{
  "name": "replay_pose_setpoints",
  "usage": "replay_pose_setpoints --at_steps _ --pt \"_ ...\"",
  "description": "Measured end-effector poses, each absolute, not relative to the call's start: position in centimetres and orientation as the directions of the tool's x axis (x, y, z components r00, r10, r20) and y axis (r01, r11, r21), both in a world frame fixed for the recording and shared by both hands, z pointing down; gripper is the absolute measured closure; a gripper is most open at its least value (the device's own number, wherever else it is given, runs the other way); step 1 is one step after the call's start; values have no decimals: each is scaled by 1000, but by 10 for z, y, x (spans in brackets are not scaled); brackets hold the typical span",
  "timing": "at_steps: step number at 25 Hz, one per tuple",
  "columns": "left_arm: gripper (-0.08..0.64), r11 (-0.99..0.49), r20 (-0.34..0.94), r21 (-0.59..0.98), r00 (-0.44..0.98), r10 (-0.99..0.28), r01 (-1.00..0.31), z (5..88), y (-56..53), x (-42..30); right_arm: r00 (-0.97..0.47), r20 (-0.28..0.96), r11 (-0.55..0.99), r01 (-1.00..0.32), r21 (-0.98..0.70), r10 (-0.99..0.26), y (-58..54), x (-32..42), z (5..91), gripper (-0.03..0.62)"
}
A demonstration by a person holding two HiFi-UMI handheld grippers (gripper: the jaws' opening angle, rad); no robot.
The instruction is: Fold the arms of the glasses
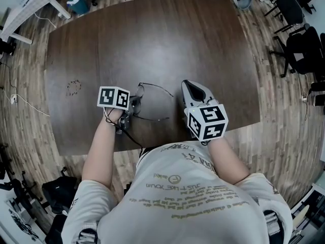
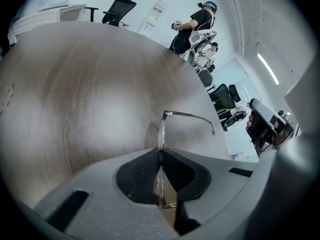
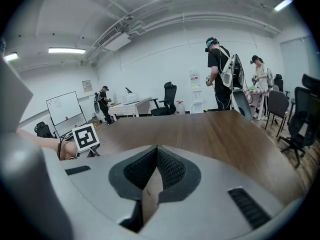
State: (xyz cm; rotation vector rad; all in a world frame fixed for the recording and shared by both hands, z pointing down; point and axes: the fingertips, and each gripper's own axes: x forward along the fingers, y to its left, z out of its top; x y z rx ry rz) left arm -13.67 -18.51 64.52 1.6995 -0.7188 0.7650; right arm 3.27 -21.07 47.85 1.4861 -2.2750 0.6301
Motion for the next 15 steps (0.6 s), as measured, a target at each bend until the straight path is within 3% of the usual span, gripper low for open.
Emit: replay_pose_setpoints --at_steps 6,15 --pt "528 -125 741 627 639 -207 -769 622 -191 -137 -416 509 380 -907 -180 -753 -206 25 478 578" --pt "529 -41 715 585 539 -446 -810 588 -206 -140 -485 479 410 -874 -259 -732 -196 8 480 575"
